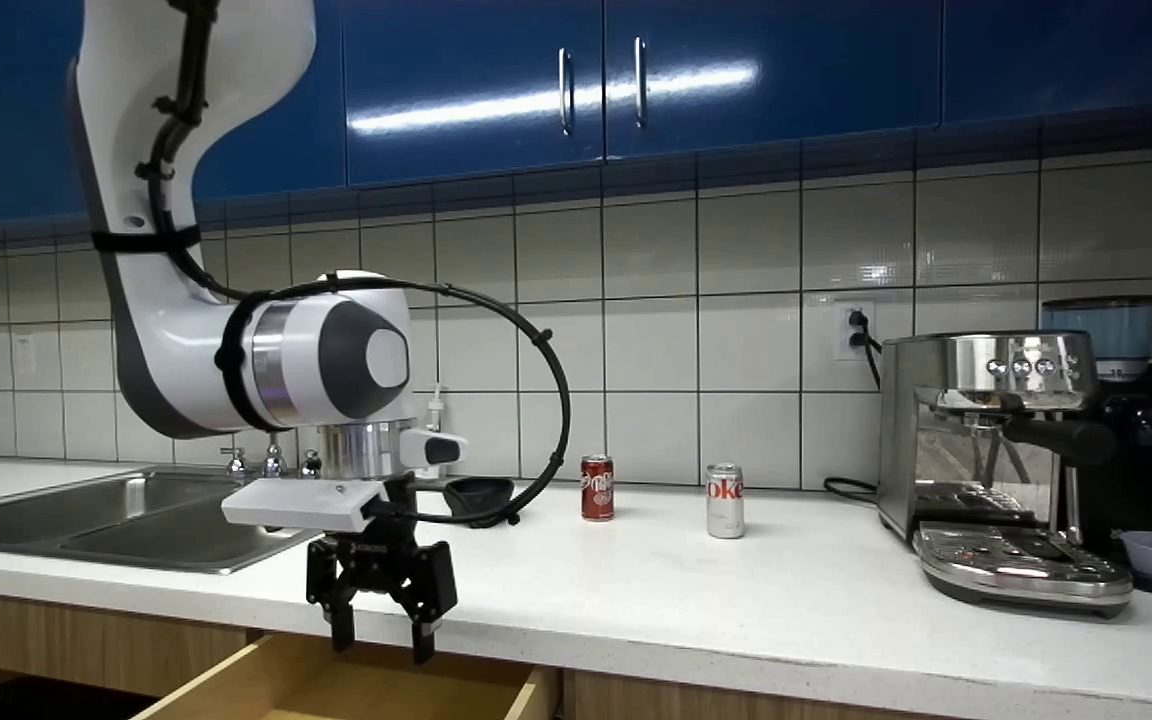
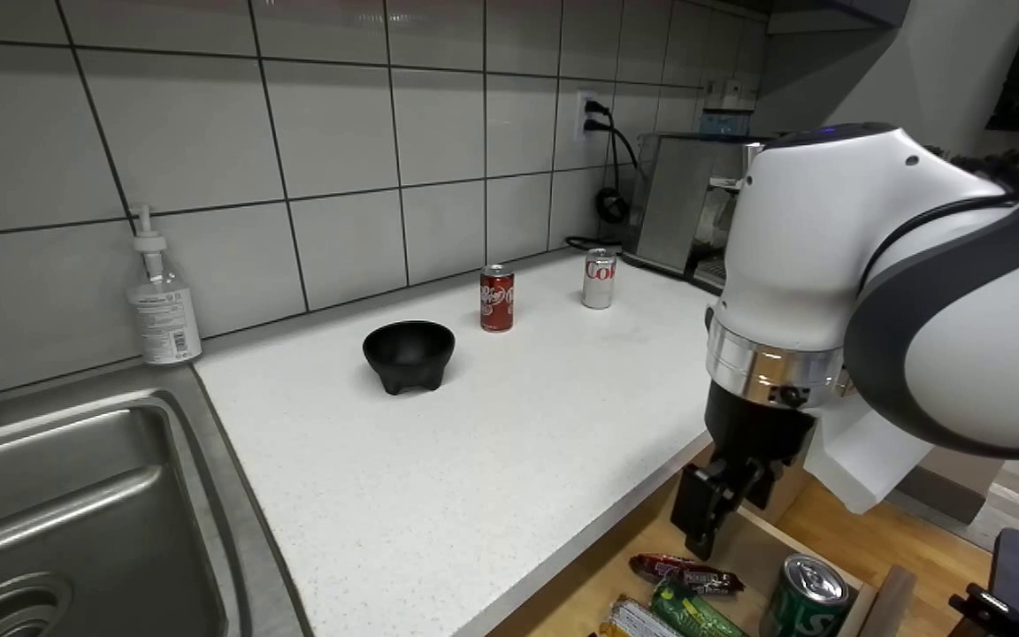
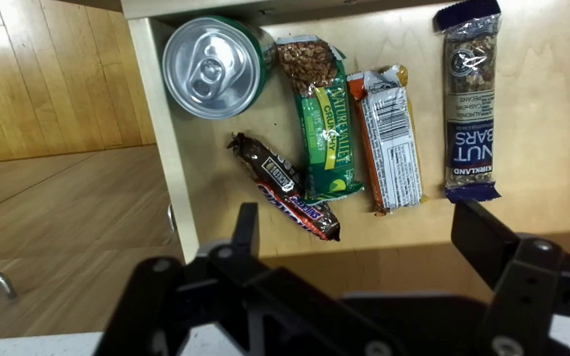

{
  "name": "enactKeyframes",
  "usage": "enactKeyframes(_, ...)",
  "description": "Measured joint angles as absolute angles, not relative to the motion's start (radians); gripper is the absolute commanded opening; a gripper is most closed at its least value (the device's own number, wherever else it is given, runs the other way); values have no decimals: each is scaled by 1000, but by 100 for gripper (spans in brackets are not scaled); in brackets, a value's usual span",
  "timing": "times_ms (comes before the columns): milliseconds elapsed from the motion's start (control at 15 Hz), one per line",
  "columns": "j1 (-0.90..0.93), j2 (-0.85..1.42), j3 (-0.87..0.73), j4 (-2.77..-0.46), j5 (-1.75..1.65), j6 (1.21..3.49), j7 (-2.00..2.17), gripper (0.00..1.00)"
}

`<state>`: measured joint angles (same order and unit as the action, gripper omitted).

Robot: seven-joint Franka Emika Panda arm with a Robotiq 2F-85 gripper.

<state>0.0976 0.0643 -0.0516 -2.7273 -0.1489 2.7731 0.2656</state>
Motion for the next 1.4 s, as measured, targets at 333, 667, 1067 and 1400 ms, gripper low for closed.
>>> enactKeyframes(333, 98, 66, -13, -2720, -48, 2712, 124, 100)
enactKeyframes(667, 94, 66, -4, -2690, 36, 2516, 0, 100)
enactKeyframes(1067, 80, 71, -4, -2645, 69, 2321, -68, 100)
enactKeyframes(1400, 69, 110, -4, -2614, 113, 2233, -162, 100)
